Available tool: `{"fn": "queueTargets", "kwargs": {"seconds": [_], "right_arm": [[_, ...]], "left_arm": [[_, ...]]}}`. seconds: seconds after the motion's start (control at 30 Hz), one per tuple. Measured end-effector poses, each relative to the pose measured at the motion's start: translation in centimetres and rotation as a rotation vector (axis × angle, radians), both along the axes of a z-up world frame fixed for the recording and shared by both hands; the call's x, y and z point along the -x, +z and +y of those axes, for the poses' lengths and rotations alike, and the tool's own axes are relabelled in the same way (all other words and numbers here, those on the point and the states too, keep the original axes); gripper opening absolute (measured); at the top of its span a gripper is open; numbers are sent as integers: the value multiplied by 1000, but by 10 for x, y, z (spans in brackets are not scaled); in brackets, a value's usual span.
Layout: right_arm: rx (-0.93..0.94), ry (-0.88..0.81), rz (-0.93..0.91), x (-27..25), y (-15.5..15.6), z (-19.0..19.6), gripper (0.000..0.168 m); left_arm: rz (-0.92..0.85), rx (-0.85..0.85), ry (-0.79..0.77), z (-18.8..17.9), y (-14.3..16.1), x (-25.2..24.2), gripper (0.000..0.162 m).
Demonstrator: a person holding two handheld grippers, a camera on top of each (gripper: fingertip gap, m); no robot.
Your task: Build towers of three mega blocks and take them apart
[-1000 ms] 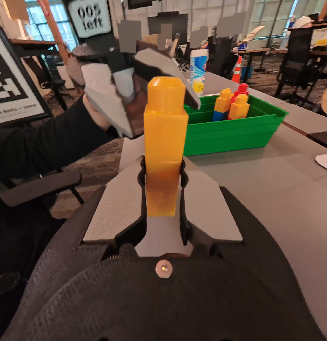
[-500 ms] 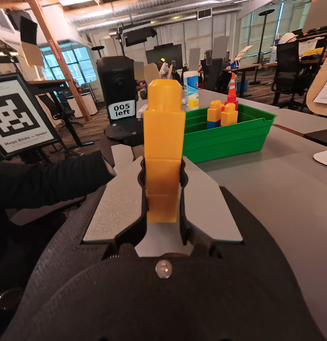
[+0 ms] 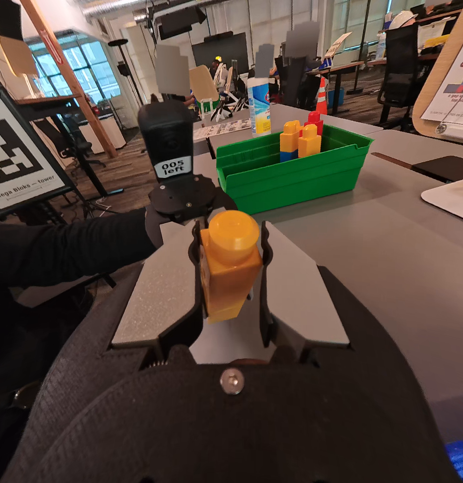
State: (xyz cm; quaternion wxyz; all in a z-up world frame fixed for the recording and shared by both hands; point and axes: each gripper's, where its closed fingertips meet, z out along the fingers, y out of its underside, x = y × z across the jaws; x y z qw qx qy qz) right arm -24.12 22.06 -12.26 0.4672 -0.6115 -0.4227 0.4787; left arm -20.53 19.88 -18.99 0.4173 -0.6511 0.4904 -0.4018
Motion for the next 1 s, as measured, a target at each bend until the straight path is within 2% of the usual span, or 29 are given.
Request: {"fn": "queueTargets", "kwargs": {"seconds": [0.1,0.43,0.67,0.77,1.0], "right_arm": [[32,8,27,1,2,1,36],[55,75,102,2,13,-10,37],[70,101,95,-1,7,-11,38],[80,70,79,0,5,-6,39],[32,-126,-22,-2,-4,20,37]], "left_arm": [[-68,64,-12,0,6,-4,40],[-193,113,-74,-10,24,-3,35],[-178,75,-32,-5,26,2,35],[-150,21,46,4,23,3,35],[55,-289,334,39,16,13,35]]}}
